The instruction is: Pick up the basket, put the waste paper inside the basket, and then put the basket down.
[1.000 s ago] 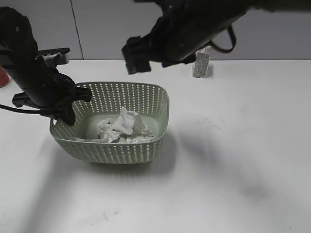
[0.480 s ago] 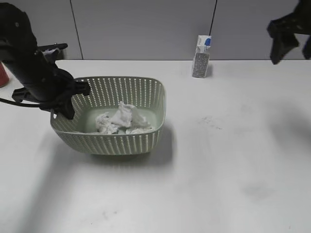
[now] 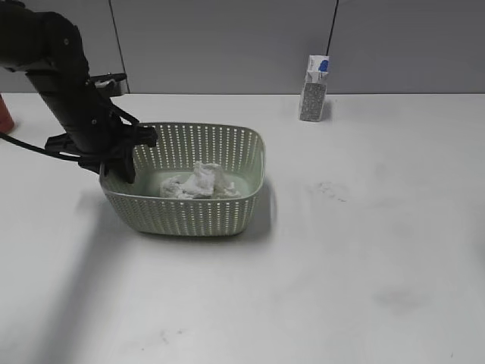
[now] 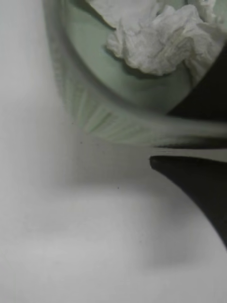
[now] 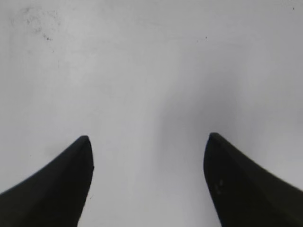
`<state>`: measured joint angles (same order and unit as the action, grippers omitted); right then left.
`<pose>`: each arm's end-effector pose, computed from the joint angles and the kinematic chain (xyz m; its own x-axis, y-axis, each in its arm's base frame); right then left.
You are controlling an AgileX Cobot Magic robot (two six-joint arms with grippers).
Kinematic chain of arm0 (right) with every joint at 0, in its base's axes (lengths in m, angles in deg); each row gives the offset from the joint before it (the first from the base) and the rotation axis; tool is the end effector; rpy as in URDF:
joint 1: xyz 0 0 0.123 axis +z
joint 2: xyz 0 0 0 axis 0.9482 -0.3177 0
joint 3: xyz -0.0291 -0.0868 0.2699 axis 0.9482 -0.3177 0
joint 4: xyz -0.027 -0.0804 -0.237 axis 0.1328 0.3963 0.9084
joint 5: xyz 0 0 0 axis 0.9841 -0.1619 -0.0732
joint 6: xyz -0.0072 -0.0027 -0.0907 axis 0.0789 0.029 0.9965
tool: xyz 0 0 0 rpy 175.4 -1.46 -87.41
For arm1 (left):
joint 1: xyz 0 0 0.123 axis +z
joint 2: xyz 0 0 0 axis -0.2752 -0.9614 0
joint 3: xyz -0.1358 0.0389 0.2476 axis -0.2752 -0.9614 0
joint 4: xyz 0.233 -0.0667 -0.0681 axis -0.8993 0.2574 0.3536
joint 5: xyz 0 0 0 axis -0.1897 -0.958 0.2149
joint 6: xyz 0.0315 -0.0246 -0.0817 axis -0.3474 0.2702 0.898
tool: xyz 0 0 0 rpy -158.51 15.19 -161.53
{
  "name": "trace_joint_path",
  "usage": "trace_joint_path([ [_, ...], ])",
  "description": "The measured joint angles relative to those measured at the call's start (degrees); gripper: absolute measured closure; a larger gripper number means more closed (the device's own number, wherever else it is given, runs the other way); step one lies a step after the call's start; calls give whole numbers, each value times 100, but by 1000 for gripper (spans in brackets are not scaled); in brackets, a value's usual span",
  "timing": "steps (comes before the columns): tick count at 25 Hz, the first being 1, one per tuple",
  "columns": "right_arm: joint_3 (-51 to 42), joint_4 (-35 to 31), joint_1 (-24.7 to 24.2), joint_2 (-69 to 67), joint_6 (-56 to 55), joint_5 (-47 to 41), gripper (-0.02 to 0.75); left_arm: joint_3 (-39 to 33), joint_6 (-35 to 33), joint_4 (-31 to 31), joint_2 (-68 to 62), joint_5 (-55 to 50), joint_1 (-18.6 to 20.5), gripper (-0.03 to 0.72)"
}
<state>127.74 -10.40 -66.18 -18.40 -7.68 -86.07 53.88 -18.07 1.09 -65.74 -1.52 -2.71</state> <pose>0.2807 0.0266 0.3212 -0.9236 -0.1551 -0.3507 -0.1584 0.9872 -0.0197 0.3814 -0.1465 0.1493 -0.9894 0.0478 -0.1374 0.0782 0.9712 -0.2252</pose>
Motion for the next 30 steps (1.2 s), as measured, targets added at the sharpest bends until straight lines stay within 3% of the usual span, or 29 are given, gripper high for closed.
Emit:
trace_joint_path([
  [4, -1129, -11, 0, 1160, 12, 365, 160, 105, -48, 31, -21, -221, 6, 111],
  [7, -2104, -17, 0, 2030, 13, 713, 160, 265, -190, 75, 38, -455, 10, 24],
  [17, -4615, -28, 0, 4749, 173, 1107, 162, 389, -419, -195, 1021, -1042, 135, 7],
  [30, -4770, -145, 0, 7540, 237, 1044, 162, 143, -1038, -794, 2198, -2180, 1425, 53],
])
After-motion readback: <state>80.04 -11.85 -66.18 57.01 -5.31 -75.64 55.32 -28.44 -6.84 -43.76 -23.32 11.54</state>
